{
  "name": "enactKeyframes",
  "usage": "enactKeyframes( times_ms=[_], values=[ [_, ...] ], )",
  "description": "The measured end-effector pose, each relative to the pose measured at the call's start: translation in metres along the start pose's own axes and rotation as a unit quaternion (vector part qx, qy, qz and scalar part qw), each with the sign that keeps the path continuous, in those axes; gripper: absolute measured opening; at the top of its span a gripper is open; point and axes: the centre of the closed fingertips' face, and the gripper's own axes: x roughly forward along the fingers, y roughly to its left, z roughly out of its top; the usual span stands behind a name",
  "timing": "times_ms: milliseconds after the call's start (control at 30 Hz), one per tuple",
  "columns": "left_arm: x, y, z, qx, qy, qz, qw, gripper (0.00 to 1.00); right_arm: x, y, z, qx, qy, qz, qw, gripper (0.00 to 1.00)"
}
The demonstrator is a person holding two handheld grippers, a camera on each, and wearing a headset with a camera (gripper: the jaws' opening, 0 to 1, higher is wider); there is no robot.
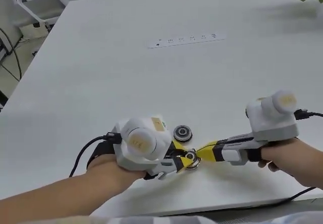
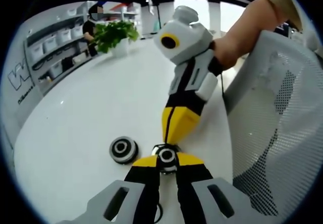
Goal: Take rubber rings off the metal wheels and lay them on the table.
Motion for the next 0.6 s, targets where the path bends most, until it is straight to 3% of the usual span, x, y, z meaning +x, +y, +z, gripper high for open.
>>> enactKeyframes(
  times_ms=[167,200,267,600],
  values=[
    [0.0,0.0,0.0,-0.002,-0.001,0.0,1.0,0.11,0.004,0.009,0.0,-0.017,0.009,0.023,0.9996,0.0],
    [0.0,0.0,0.001,0.0,-0.003,-0.002,1.0,0.11,0.004,0.022,0.004,-0.003,-0.001,0.051,0.9987,0.0],
    [0.0,0.001,0.001,-0.001,-0.005,0.0,1.0,0.11,0.004,0.014,0.005,-0.031,0.007,0.03,0.999,0.0],
    [-0.001,-0.001,0.001,0.0,-0.012,-0.003,0.9999,0.12,0.0,0.004,-0.001,-0.033,0.01,0.011,0.9993,0.0]
  ],
)
